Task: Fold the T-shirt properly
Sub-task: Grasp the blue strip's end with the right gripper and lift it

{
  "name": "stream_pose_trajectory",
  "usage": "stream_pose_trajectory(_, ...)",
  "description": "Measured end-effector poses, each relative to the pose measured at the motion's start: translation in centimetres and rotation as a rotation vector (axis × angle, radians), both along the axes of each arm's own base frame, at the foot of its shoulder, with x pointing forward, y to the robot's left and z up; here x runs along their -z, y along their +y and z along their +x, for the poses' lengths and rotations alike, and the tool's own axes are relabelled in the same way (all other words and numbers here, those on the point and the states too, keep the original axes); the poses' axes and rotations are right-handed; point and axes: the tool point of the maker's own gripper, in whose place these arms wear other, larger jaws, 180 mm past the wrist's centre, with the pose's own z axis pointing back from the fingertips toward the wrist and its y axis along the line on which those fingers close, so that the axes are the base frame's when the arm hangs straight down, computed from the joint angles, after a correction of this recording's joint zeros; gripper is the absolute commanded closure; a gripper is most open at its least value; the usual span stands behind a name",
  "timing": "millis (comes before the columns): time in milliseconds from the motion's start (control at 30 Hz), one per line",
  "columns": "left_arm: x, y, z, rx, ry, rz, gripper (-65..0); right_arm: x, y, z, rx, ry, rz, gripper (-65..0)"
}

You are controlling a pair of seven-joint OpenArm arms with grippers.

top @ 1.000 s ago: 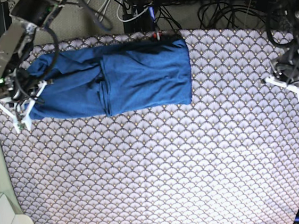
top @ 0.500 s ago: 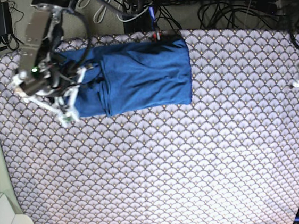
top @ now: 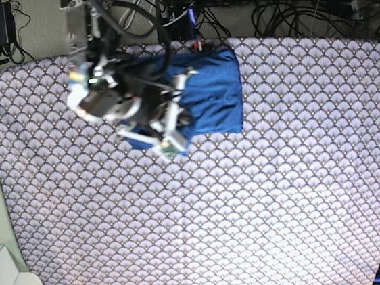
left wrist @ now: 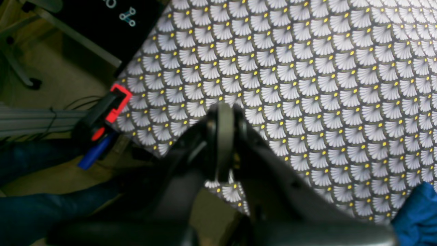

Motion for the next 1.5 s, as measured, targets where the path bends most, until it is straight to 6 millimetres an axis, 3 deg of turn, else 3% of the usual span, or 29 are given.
stream_pose_trajectory(100,0.1,-0.2,0.0,0.002,0.0,-0.007,0.0,-0.2,2.5,-0.2,-0.051,-0.01,0.036,0.0)
stream_pose_trajectory(200,0.1,-0.1,-0.1,0.002,0.002,-0.006,0.0,0.5,3.2,0.3,-0.066,-0.001,0.044,0.0)
stream_pose_trajectory(367,-0.4,0.8,-0.5,-0.029,-0.013,0.005,0.0,4.3,4.3,-0.3,-0.073,0.089,0.054,0.0)
stream_pose_trajectory(533,0.1,0.6,-0.8,-0.028,0.001,-0.007,0.0,5.9,6.6,-0.5,-0.131,0.119,0.075,0.0)
stream_pose_trajectory(833,0.2,0.7,-0.9,-0.032,0.003,-0.007,0.0,5.4,6.9,1.5,-0.141,0.085,0.065,0.0)
stream_pose_trajectory(1133,0.7,0.2,-0.9,-0.035,0.001,-0.029,0.0,6.2,6.8,1.6,-0.15,0.113,0.045,-0.2)
stream_pose_trajectory(1367,0.7,0.2,-0.9,-0.035,-0.001,-0.028,0.0,5.8,9.7,-0.5,-0.27,0.096,0.031,-17.1)
stream_pose_trajectory(1500,0.7,0.2,-0.9,-0.035,-0.001,-0.028,0.0,4.2,10.5,-0.5,-0.291,0.044,0.052,-27.6)
